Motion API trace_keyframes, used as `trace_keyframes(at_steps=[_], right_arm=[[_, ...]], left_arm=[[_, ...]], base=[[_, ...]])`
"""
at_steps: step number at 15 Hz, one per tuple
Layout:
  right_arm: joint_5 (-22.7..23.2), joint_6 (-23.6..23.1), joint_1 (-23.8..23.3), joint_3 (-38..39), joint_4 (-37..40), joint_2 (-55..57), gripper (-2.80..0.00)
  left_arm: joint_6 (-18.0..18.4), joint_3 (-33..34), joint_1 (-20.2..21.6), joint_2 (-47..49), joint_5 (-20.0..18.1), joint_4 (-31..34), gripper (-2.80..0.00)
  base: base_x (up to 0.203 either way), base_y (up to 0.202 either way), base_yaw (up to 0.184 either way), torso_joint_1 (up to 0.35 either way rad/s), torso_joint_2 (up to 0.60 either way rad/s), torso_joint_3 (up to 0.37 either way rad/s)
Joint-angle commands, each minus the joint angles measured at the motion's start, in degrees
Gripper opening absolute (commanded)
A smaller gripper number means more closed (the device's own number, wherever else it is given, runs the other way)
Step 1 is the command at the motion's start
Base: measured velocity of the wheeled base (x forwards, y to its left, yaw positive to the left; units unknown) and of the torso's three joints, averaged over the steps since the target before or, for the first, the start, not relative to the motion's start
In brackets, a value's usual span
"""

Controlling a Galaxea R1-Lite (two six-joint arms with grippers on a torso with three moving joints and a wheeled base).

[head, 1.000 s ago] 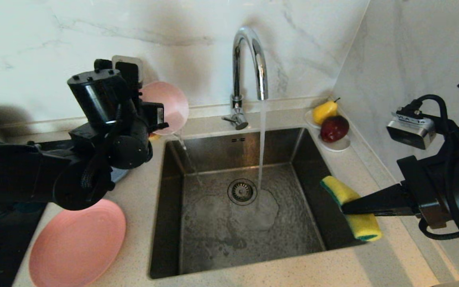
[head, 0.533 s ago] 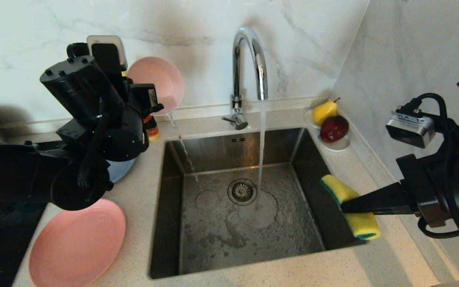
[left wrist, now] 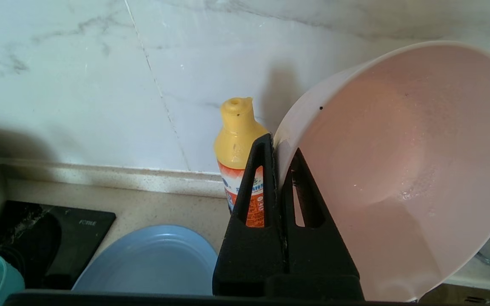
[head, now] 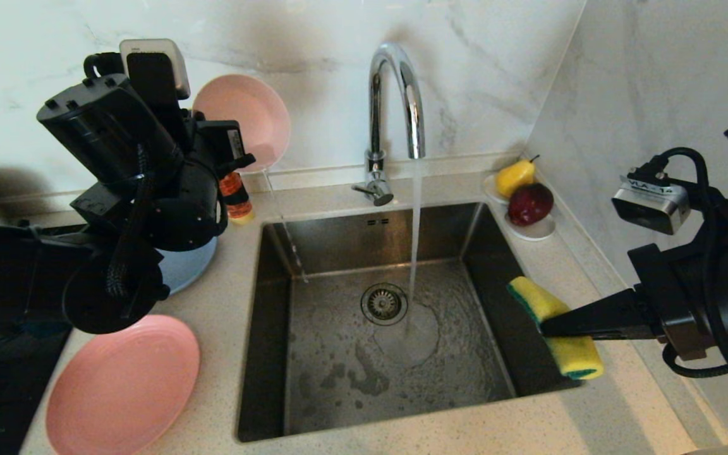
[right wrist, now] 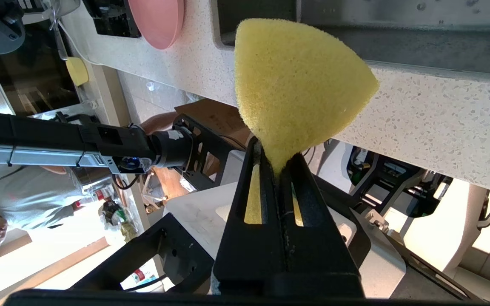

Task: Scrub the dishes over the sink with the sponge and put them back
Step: Rinse the bowl

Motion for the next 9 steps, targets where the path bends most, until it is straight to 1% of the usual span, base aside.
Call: trace_keyframes(at_steps=[1, 3, 5, 6, 7, 8, 9], right_arm=[[0.18, 0.2, 0.02, -0.01, 0.17, -0.04, -2.8], [0.18, 0.2, 0.02, -0.01, 0.17, -0.13, -2.8], [0.09, 0.2, 0.02, -0.1, 0.17, -0.39, -2.8], [0.09, 0.2, 0.02, -0.1, 0.17, -0.62, -2.8], [0.09, 0.23, 0.02, -0.26, 0.17, -1.03, -2.8], [0.0, 0.28, 0.02, -0.27, 0.26, -1.35, -2.8], [-0.08, 0.23, -0.08, -0.35, 0.15, -1.45, -2.8]], left_arm=[[0.03, 0.56, 0.0, -0.17, 0.23, 0.21, -2.8], [0.23, 2.21, -0.06, -0.69, 0.19, 2.07, -2.8], [0.01, 3.12, -0.07, -2.7, -0.58, 7.44, -2.8], [-0.72, 3.13, -0.03, -3.93, -1.67, 13.56, -2.8], [-2.48, 2.72, 0.06, -5.43, -2.79, 23.57, -2.8], [-5.56, 1.56, 0.24, -7.1, -3.95, 34.48, -2.8], [-9.48, -0.35, 0.44, -8.77, -5.64, 45.11, -2.8]], base=[[0.0, 0.0, 0.0, 0.0, 0.0, 0.0], [0.0, 0.0, 0.0, 0.0, 0.0, 0.0], [0.0, 0.0, 0.0, 0.0, 0.0, 0.0], [0.0, 0.0, 0.0, 0.0, 0.0, 0.0], [0.0, 0.0, 0.0, 0.0, 0.0, 0.0], [0.0, 0.0, 0.0, 0.0, 0.0, 0.0], [0.0, 0.0, 0.0, 0.0, 0.0, 0.0]])
